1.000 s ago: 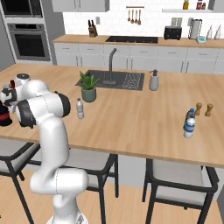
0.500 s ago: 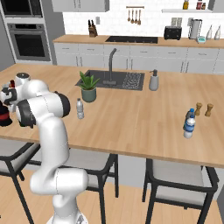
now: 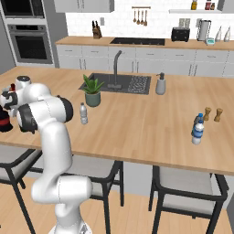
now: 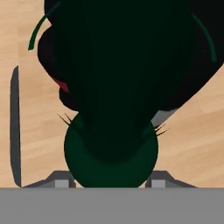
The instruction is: Move the plastic bottles in the middle to the plastics group, and the glass bottles in the middle to the glass group.
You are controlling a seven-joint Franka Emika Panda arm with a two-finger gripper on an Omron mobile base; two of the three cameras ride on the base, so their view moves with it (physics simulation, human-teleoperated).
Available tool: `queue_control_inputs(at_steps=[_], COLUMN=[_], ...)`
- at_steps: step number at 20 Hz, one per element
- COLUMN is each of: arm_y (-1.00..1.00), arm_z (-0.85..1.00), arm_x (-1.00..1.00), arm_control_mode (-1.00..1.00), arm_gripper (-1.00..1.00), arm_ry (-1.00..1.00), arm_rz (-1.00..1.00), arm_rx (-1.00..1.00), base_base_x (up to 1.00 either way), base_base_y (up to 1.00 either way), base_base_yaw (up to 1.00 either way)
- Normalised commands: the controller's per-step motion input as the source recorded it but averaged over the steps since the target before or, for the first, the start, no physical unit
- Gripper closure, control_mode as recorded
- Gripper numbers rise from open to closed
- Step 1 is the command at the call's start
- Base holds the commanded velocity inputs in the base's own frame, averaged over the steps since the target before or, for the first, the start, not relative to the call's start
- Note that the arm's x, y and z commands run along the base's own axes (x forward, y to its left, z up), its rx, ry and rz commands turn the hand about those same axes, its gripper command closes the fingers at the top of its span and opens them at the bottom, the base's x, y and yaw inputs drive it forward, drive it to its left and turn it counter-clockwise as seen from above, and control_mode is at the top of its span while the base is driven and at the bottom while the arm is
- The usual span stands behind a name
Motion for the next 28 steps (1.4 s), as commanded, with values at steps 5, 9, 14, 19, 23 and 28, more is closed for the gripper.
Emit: queue_control_inputs(at_steps=[5, 9, 14, 19, 23, 28], arm_y=[0.0, 0.0, -0.11, -0.67, -0.94, -1.0], arm_z=[0.0, 0.0, 0.07, 0.43, 0.34, 0.0], arm_x=[0.0, 0.0, -0.11, -0.56, -0.46, -0.34], arm_control_mode=[-1.0, -1.0, -1.0, -1.0, -1.0, -1.0], arm_gripper=[-1.0, -1.0, -1.0, -1.0, -1.0, -1.0], arm_ry=[0.0, 0.0, 0.0, 0.01, 0.01, 0.0], arm_rz=[0.0, 0.0, -0.01, -0.11, -0.18, -0.34], arm_rx=[0.0, 0.0, 0.0, 0.0, 0.0, 0.0], base_base_x=[0.0, 0.0, 0.0, 0.0, 0.0, 0.0], base_base_y=[0.0, 0.0, 0.0, 0.0, 0.0, 0.0], base_base_yaw=[0.0, 0.0, 0.0, 0.0, 0.0, 0.0])
